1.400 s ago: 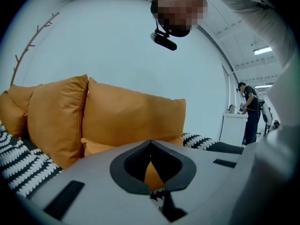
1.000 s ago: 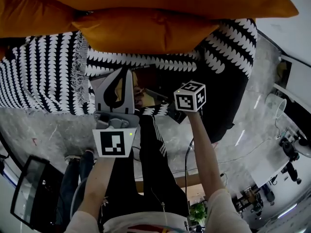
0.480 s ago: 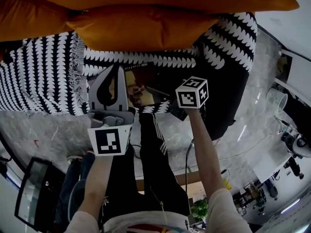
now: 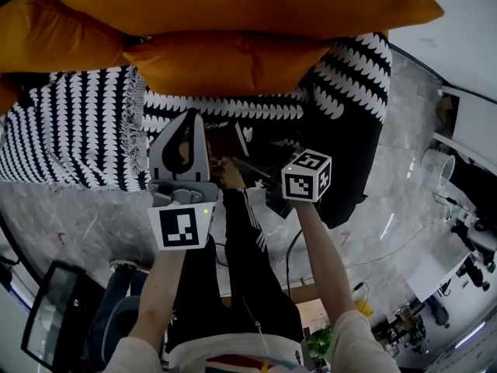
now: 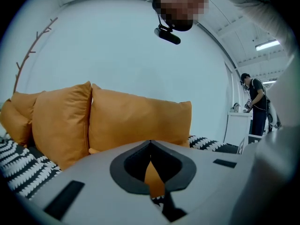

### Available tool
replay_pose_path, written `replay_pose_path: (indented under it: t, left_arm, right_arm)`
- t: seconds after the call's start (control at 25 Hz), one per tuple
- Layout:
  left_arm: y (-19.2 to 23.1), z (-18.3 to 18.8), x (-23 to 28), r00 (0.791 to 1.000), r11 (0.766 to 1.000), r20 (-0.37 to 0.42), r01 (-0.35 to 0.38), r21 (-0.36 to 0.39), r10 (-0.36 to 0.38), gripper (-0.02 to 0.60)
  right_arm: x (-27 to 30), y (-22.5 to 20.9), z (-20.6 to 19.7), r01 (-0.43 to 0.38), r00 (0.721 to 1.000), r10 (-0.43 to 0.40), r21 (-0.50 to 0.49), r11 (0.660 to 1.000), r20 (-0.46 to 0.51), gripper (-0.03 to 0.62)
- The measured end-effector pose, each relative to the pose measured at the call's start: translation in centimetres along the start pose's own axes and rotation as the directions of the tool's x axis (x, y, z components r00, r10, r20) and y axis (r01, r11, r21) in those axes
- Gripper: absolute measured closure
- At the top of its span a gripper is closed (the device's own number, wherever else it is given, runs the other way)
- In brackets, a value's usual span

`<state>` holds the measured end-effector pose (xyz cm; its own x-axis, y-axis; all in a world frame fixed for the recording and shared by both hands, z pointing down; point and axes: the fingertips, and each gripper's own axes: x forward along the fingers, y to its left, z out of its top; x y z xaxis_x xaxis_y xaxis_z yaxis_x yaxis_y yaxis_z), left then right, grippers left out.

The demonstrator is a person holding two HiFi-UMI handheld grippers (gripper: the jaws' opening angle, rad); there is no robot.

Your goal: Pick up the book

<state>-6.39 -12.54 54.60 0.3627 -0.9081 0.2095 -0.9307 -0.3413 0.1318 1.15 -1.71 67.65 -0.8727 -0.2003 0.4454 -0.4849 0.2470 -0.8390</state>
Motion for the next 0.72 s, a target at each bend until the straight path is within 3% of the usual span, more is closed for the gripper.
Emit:
replay_pose_path:
  t: [0.2, 0.36, 0.52, 0.72]
  left_arm:
    - [0.1, 3.8, -0.9, 1.000, 1.000, 0.020, -0.024, -0.008, 0.024, 0.577]
    - [0.1, 8.5, -1.4, 0.997, 0.999, 0.059, -0.051, -0.006, 0.051, 0.577]
    - [-0.4, 13.8, -2.7, 0.997, 0.999, 0.070, -0.044, 0.006, 0.043, 0.577]
    - [-2.0, 23.0, -6.5, 0.990, 0.999, 0.135, -0.048, 0.008, 0.046, 0.577]
  right_arm:
    - [-2.5, 2.8, 2.7, 0.091, 0.994, -0.088, -0.036, 0.995, 0.070, 0.436]
    - [-5.0, 6.7, 7.2, 0.135, 0.979, -0.120, -0.085, 0.987, 0.162, 0.436]
    - [-7.4, 12.8, 12.0, 0.155, 0.957, -0.103, -0.180, 0.971, 0.270, 0.437]
    - [-11.6, 22.1, 15.4, 0.196, 0.909, -0.095, -0.214, 0.957, 0.405, 0.436]
